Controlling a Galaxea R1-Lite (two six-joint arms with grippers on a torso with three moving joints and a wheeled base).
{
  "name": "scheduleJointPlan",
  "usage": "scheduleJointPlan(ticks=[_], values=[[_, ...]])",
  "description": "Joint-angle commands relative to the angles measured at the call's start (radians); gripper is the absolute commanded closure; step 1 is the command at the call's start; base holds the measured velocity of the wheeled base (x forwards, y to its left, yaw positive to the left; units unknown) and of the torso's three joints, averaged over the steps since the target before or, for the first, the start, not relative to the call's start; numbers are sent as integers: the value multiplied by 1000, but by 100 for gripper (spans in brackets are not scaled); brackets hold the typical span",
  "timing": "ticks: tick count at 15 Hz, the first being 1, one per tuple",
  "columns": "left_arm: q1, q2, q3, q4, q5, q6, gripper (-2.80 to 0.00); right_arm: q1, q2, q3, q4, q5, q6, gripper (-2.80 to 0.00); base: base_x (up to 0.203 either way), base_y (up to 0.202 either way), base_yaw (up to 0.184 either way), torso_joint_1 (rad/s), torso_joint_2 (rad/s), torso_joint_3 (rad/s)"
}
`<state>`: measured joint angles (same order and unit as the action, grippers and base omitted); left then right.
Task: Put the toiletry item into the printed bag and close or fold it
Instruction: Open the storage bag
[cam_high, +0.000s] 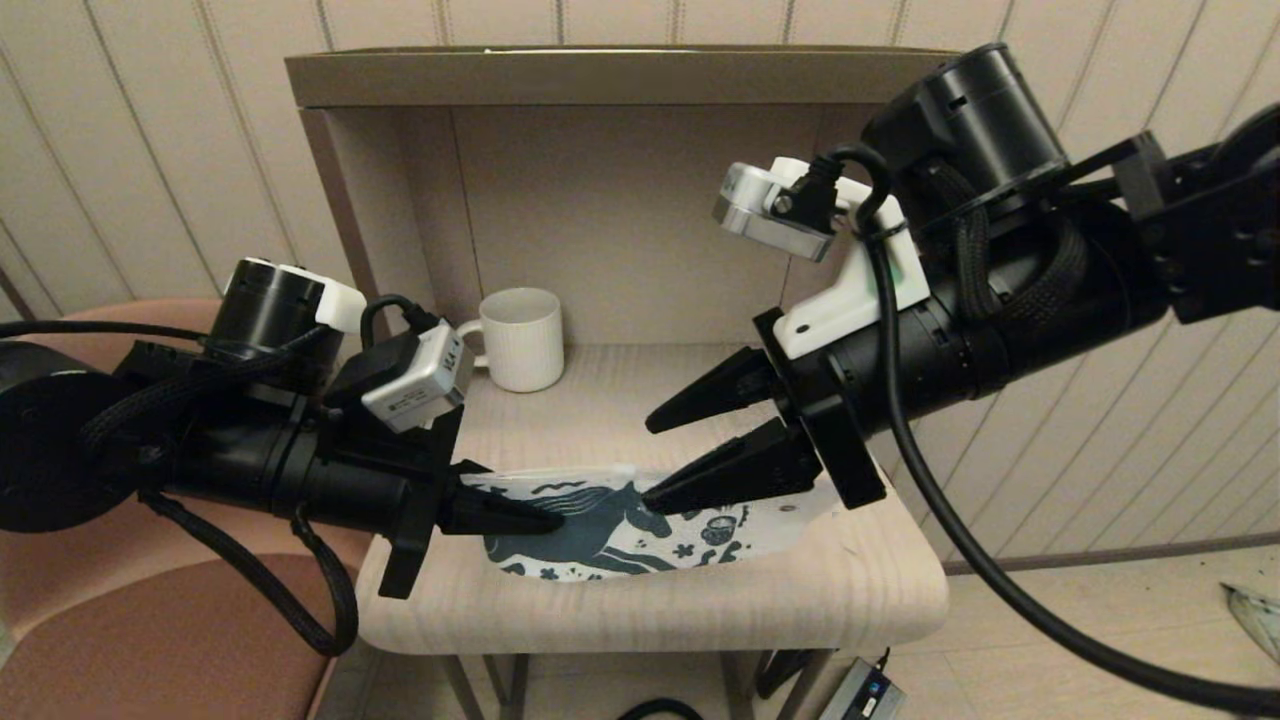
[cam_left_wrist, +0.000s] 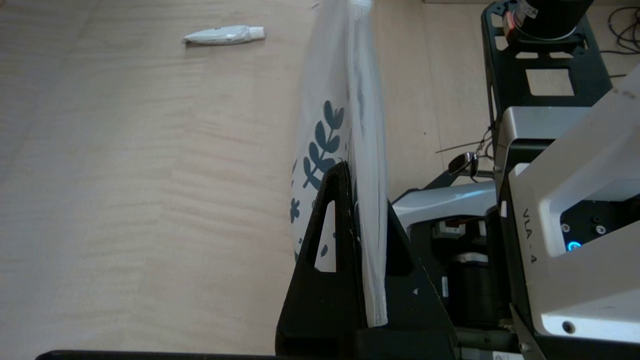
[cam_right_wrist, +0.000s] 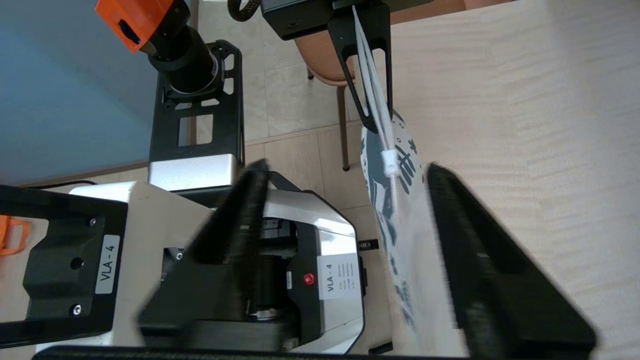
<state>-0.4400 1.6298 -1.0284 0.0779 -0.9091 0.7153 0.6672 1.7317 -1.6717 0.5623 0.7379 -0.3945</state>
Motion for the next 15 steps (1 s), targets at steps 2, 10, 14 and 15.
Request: scheduleJointPlan(ticks=[2, 10, 14, 15], values=[[-2, -4, 4, -1, -5, 4, 0, -1, 31, -3, -2, 5, -2, -280, 0, 0, 0, 0, 0, 0], [0, 4, 2, -4, -2, 4, 0, -1, 97, -26, -35, 9, 2, -280, 0, 0, 0, 0, 0, 0], [0, 7, 2, -4, -2, 4, 0, -6, 97, -18, -36, 5, 2, -280, 0, 0, 0, 0, 0, 0], [0, 7, 2, -4, -3, 4, 0, -7, 95, -17, -36, 4, 2, -280, 0, 0, 0, 0, 0, 0]])
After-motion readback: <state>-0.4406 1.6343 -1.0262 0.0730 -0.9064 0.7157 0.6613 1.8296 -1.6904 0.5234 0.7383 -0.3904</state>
